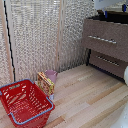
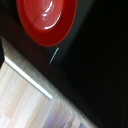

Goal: Transport the gripper mindfully toward the orange-red bowl and clasp it to elevate with ease. Ensure your robot's arm aligns efficiently with the top drawer's opening. Carefully slide the orange-red bowl into the designated spot with precision. After confirmation, withdraw the gripper gently. Close the drawer smoothly by transitioning the gripper to its handle.

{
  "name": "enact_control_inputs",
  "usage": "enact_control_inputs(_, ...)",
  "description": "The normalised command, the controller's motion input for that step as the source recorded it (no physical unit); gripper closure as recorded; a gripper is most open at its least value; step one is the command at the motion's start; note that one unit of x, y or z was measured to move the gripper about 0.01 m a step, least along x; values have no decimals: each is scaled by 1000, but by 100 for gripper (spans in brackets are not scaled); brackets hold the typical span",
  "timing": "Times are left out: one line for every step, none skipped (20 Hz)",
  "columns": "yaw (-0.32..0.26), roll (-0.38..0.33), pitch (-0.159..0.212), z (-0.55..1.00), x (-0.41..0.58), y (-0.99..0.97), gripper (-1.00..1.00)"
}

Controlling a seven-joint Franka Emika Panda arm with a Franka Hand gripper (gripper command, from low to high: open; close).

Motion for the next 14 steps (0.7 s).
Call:
enact_control_inputs(109,-375,79,-217,74,220,-100)
enact_control_inputs(96,-375,68,-240,154,291,-100)
enact_control_inputs(87,-375,45,-297,214,314,-100)
enact_control_inputs(81,-375,34,-311,234,323,-100)
enact_control_inputs(75,-375,32,-311,237,349,-100)
enact_control_inputs(70,-373,33,-303,234,377,-100)
enact_control_inputs(60,-343,48,-257,209,460,-100)
enact_control_inputs(59,-272,74,-186,174,560,-100)
enact_control_inputs(58,-185,88,-166,166,689,-100)
enact_control_inputs(61,-153,116,-74,126,714,-100)
enact_control_inputs(68,-133,135,0,117,717,-100)
enact_control_inputs(74,-135,144,0,109,697,-100)
enact_control_inputs(89,-144,155,0,89,634,-100)
enact_control_inputs(107,-175,167,0,63,531,-100)
